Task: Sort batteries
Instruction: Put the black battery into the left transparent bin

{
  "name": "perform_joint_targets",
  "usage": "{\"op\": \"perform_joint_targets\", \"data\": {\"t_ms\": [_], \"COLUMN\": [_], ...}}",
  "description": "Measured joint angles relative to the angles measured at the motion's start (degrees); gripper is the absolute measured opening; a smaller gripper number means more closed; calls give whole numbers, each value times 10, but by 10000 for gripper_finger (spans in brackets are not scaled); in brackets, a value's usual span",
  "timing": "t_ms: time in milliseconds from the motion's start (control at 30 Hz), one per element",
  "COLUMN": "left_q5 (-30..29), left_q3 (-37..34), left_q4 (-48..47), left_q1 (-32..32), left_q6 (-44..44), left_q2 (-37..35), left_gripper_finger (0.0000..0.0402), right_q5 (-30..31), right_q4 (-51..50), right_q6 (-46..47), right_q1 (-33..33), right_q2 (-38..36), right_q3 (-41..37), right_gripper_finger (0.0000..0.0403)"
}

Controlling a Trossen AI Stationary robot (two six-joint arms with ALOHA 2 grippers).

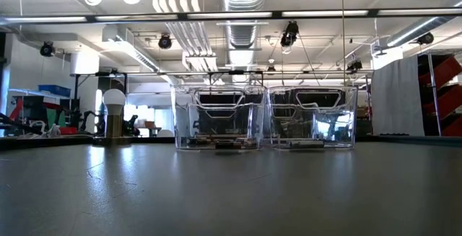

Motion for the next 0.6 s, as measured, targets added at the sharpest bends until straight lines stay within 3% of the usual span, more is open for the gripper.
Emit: {"op": "perform_joint_targets", "data": {"t_ms": [133,333,600], "left_q5": [20,78,76], "left_q3": [12,39,123], "left_q4": [0,19,-91], "left_q1": [-12,-15,-16], "left_q6": [-53,-19,-18], "left_q2": [75,162,225], "left_gripper_finger": [77,77,77], "right_q5": [-5,-76,-86], "right_q4": [2,1,0], "right_q6": [15,90,102], "right_q1": [20,26,41], "right_q2": [7,18,18], "right_q3": [-26,-40,-72], "right_gripper_finger": [176,161,140]}}
